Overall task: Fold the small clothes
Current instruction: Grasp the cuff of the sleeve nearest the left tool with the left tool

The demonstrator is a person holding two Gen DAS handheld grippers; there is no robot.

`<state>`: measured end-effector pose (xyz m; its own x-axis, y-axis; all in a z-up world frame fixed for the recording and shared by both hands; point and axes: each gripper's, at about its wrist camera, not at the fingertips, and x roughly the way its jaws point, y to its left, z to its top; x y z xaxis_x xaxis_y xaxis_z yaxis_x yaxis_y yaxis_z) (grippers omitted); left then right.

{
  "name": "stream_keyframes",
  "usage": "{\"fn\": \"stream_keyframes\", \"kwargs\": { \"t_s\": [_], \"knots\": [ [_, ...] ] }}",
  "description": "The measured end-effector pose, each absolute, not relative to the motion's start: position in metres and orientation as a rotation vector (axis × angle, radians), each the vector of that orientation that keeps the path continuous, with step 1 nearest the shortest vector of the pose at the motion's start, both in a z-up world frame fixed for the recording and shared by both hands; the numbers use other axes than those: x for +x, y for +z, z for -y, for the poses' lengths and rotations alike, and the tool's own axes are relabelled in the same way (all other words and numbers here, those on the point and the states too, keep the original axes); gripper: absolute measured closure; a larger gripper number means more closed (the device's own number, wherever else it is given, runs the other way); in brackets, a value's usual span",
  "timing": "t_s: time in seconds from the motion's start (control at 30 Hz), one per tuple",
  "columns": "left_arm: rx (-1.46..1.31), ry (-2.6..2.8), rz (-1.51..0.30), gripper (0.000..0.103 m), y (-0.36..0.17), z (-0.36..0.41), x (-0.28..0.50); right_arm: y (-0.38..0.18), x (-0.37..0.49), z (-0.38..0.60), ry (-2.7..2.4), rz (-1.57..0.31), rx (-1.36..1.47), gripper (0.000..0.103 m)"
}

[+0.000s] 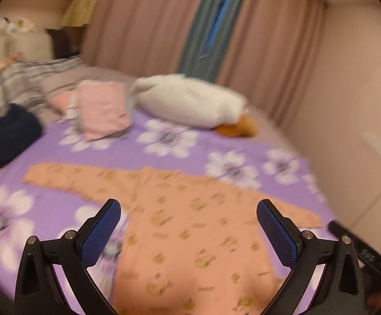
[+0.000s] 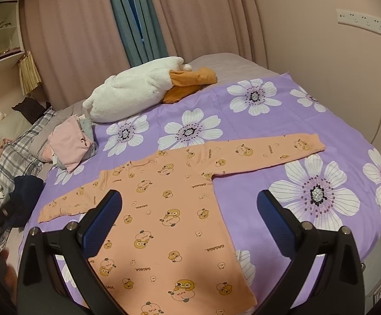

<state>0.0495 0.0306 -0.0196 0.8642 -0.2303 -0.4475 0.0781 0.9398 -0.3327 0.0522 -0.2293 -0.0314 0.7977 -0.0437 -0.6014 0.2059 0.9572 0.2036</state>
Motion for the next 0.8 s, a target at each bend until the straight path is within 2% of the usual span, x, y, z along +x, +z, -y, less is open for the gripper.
{"fn": "stream_keyframes", "kwargs": {
  "t_s": [0.13,0.2,0.33,0.4,0.47,0.53,0.6,0.63,0.67,0.7,0.8],
  "knots": [
    [-0.434,-0.080,-0.337,0.001,-0.026,-0.116,0.056,-0.039,0.060,0.233,-0.132,-0.662,0.290,0.000],
    [-0.626,-0.002,-0.304,0.001,-0.035,-0.180,0.069,-0.042,0.065,0.234,-0.136,-0.680,0.288,0.000],
    [-1.032,0.000,-0.453,0.001,-0.085,-0.291,0.110,-0.048,0.069,0.239,-0.154,-0.708,0.302,0.000],
    [-1.164,-0.006,-0.554,0.001,-0.125,-0.333,0.128,-0.049,0.071,0.241,-0.170,-0.711,0.305,0.000],
    [-1.228,0.114,-0.547,0.001,-0.158,-0.356,0.129,-0.051,0.074,0.243,-0.187,-0.719,0.312,0.000],
    [-1.304,0.180,-0.532,0.008,-0.193,-0.373,0.129,-0.053,0.077,0.242,-0.208,-0.735,0.308,0.000],
    [-1.421,0.183,-0.560,0.023,-0.233,-0.383,0.135,-0.055,0.082,0.238,-0.221,-0.755,0.280,0.000],
    [-1.436,0.166,-0.583,0.027,-0.248,-0.385,0.142,-0.056,0.084,0.234,-0.221,-0.764,0.260,0.000],
    [-1.435,0.163,-0.606,0.037,-0.255,-0.388,0.146,-0.058,0.087,0.231,-0.218,-0.770,0.242,0.000],
    [-1.422,0.169,-0.620,0.043,-0.259,-0.388,0.150,-0.058,0.088,0.230,-0.215,-0.773,0.232,0.000],
    [-1.323,0.113,-0.600,0.047,-0.257,-0.384,0.166,-0.063,0.094,0.226,-0.201,-0.786,0.240,0.000]
  ]
}}
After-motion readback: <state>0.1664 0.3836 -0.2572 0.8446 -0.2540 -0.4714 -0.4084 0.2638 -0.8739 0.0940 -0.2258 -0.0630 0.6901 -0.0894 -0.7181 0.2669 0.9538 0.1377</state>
